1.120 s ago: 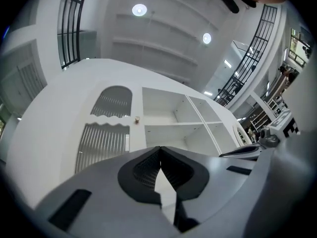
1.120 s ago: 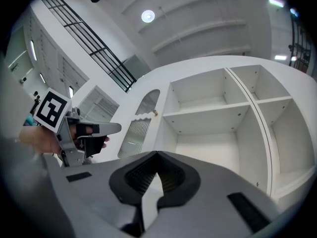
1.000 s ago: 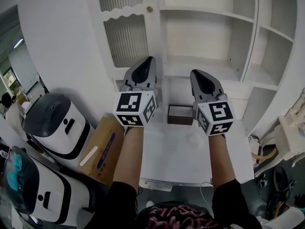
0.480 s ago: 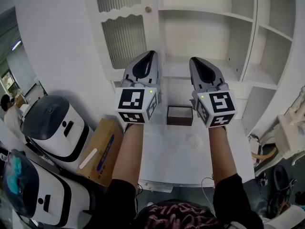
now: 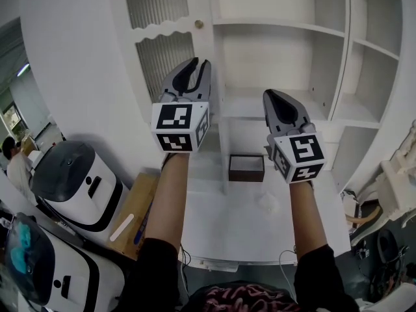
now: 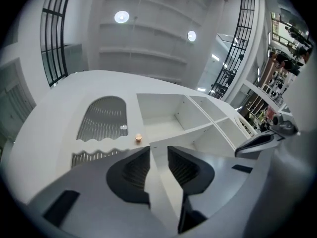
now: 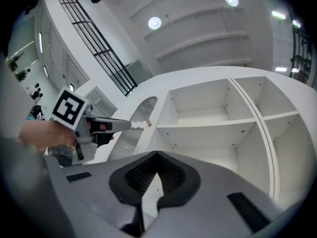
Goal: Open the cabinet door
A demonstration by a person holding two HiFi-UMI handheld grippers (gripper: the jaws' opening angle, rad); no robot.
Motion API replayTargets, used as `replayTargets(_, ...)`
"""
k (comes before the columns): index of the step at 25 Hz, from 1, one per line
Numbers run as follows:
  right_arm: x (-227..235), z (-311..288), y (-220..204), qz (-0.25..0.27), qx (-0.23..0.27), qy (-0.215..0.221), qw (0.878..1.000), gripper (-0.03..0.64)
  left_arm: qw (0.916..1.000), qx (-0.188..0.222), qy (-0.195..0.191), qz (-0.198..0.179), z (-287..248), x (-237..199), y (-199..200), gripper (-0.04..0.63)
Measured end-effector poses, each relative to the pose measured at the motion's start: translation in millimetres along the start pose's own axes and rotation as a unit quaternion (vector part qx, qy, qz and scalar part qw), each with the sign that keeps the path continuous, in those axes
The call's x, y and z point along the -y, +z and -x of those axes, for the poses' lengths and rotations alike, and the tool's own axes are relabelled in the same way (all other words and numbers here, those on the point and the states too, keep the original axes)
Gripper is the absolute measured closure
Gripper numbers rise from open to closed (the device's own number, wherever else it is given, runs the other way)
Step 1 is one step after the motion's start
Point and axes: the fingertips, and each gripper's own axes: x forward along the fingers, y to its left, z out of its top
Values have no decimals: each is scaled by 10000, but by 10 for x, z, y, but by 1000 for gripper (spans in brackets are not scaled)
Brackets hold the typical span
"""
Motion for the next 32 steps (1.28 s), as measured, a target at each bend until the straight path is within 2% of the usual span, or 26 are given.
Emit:
replayTargets(1,56,1,-24,6,4,-19,10000,602,10000,-14,1,19,-111,-49,16,452)
replayTargets(2,113,-1,-47,14,14,-40,10000,602,10000,-28,-1,43,-228,-98,31,437)
replayTargets(4,183,-17,-90,41,6,-60,10000,601,10000,-88,22,11,-452,-209,43,439)
replayTargets(8,230,-67,-220,101,-120,-65,9999,603,9985,-293,225,-411,-820,-452,12,439)
replayTargets(14,350,-124,-378,99,-229,-170,9995,602,9971,-182,180,-723,-1096,-494,200,439)
replayTargets(19,402,-115,-479,109,-383,-231,9989,603,9962,-283,253,-789,-1205,-534,171,442)
replayTargets(22,430,-110,-489,114,-331,-284,9990,602,9962,-289,250,-786,-1207,-542,144,491)
replayTargets(32,408,-122,-565,103,-403,-277,9988,601,9943,-332,95,-1010,-1204,-519,149,497)
